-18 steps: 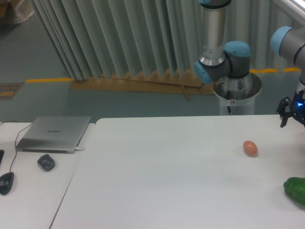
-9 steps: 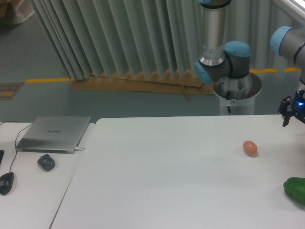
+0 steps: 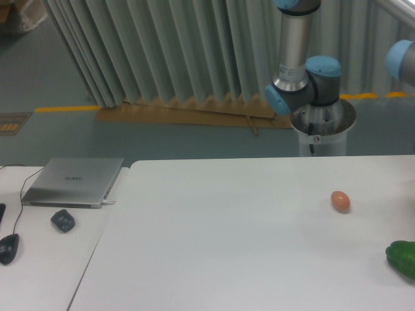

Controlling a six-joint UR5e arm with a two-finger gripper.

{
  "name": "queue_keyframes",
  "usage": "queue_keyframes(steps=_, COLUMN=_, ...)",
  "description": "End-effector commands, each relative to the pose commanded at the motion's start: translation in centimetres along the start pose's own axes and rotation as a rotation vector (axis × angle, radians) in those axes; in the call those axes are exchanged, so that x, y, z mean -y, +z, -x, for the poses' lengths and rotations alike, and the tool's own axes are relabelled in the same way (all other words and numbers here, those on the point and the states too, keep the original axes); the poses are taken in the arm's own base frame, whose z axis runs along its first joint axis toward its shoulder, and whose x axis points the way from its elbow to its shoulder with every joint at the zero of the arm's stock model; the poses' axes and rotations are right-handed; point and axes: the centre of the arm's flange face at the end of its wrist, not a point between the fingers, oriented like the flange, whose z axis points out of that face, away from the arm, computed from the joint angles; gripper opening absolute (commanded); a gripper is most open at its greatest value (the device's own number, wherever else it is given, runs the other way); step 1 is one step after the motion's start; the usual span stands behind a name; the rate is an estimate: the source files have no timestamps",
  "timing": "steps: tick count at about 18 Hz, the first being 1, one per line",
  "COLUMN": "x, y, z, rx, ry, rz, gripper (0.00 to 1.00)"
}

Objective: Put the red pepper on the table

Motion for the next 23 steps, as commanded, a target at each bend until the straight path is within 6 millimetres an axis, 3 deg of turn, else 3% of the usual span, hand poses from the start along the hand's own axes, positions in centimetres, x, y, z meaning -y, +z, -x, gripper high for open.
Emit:
queue_keyframes(steps=2, x=-2.1, y=1.3, z=1.5, rx=-0.005, ry=0.108, rz=-0.001, gripper=1.0)
queue_keyframes(steps=6, x=-2.6, y=1.5, z=3.3, rx=0.052, ry=0.124, rz=0.031, gripper=1.0)
queue_keyframes(steps=9, x=-2.8, y=3.2, z=5.5, rx=0.134, ry=0.106, rz=0.072, gripper=1.0)
queue_keyframes(steps=12, x=-2.7, y=3.1, z=6.1, rx=0.146, ry=0.071, rz=0.072, gripper=1.0)
queue_keyframes(steps=18, x=-2.2, y=5.6, z=6.7, rx=0.12, ry=0.077, rz=0.058, gripper=1.0)
queue_keyframes(steps=23, x=-1.4, y=9.0, z=5.5, rx=0.049, ry=0.017, rz=0.029, gripper=1.0)
